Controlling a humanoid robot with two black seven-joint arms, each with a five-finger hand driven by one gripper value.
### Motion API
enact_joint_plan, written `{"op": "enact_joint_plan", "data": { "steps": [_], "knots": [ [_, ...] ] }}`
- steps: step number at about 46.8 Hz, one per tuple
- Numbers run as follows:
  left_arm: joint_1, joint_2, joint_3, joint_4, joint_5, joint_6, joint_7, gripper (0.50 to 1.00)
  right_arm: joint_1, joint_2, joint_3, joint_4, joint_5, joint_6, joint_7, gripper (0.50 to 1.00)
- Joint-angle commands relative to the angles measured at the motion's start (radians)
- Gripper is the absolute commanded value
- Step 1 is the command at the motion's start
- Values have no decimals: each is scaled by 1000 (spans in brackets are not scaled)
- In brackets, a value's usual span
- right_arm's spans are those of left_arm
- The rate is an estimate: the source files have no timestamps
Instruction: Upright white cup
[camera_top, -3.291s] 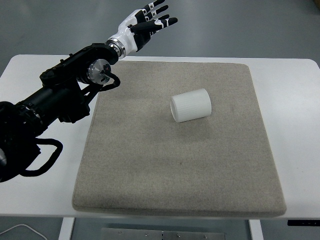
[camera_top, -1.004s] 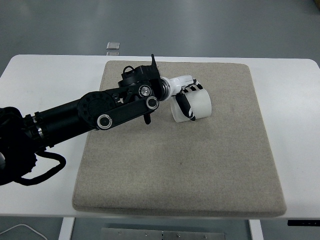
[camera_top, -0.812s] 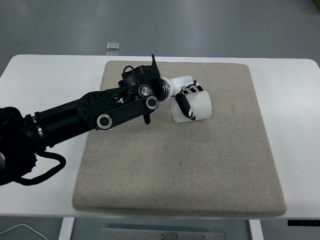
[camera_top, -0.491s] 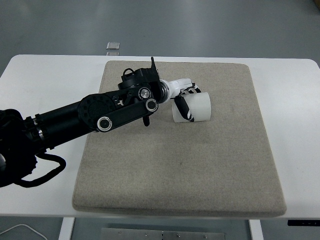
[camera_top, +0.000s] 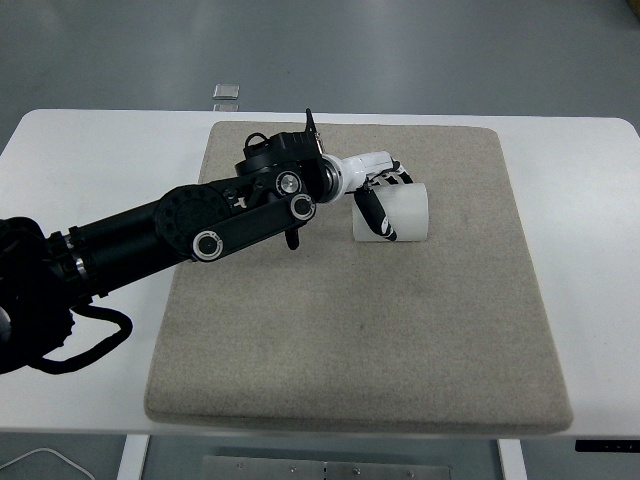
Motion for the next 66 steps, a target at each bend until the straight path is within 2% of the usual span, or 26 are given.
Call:
{"op": "enact_joint_plan", "data": {
  "steps": [1,14,22,33,47,55,59,66],
  "knots": [
    [-4,0,-11,0,-12,-8,-10,668,0,0,0,1,0,0,0,930],
    [5,43,-181,37,-100,-117,-65,660,0,0,0,0,0,0,1,930],
    [-1,106,-241,89,-205,-195,-143,660,0,0,0,0,0,0,0,930],
    [-10,195,-245,201,-350,-293,-321,660,0,0,0,0,0,0,1,930],
    [8,244,-241,382,-486,-411,-605,658,0,0,0,0,0,0,0,930],
    [17,261,-239,494,-595,-483,-726,651,0,0,0,0,0,0,0,930],
    [40,261,-242,544,-650,-534,-764,649,0,0,0,0,0,0,0,930],
    [66,261,-245,603,-728,-534,-841,649,0,0,0,0,0,0,0,930]
  ]
}}
